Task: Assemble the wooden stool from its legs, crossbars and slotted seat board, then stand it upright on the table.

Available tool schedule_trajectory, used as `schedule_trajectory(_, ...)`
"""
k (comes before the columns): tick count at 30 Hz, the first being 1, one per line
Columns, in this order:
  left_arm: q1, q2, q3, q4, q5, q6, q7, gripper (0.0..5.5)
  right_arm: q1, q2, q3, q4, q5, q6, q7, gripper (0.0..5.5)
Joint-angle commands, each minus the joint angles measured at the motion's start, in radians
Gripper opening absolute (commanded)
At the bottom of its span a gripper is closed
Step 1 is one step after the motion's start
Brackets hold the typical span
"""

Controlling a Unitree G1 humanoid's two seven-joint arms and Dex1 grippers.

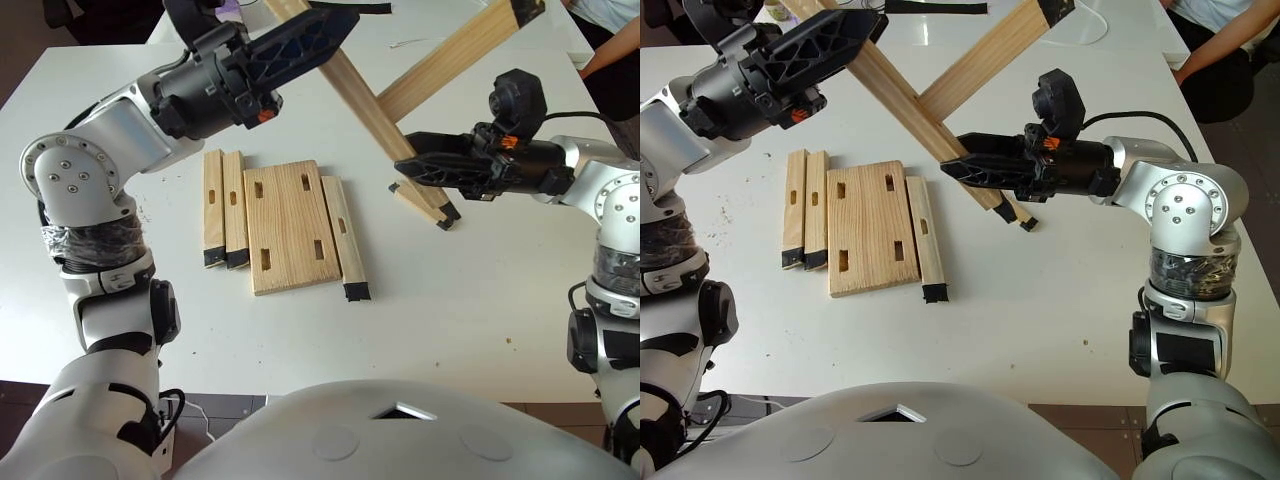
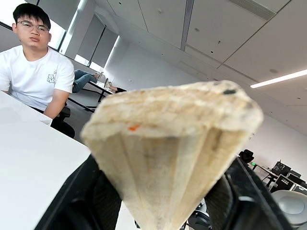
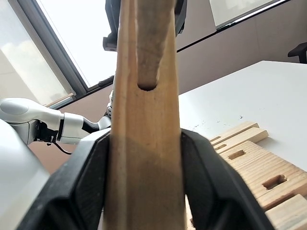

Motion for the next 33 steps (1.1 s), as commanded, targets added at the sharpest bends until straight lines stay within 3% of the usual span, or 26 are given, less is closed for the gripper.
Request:
schedule_trajectory(1, 0.034, 0.01, 0.008, -0.028, 0.015, 0.004, -0.008, 2.07, 0.007, 0.001, -0.017, -0.006, -0.035, -0.045, -0.046, 2.07)
schedule_trajectory(3, 0.035, 0.006, 0.006, -0.028, 0.022, -0.008, -0.007, 2.07, 0.014, 0.003, -0.001, -0.006, -0.087, -0.1, -0.04, 2.07)
schedule_trajectory(11, 0.126, 0.04, 0.068, -0.057, 0.185, -0.102, 0.005, 2.04, 0.118, -0.021, 0.133, 0.041, -0.43, -0.38, -0.095, 3.39)
schedule_trajectory(15, 0.168, 0.123, 0.098, -0.06, 0.307, -0.133, -0.064, 2.04, 0.274, -0.019, 0.019, -0.01, -0.396, -0.393, -0.134, 3.39)
schedule_trajectory(20, 0.167, 0.374, 0.097, 0.008, 0.483, -0.171, -0.396, 2.04, 0.396, 0.054, -0.159, -0.1, -0.36, -0.427, -0.301, 3.39)
schedule_trajectory(25, 0.221, 0.626, 0.07, 0.125, 0.637, -0.237, -0.793, 2.04, 0.5, 0.131, -0.204, -0.193, -0.369, -0.477, -0.418, 3.39)
schedule_trajectory(33, 0.181, 0.628, -0.112, 0.154, 0.787, -0.332, -1.055, 2.04, 0.528, 0.167, -0.212, -0.238, -0.359, -0.5, -0.499, 3.39)
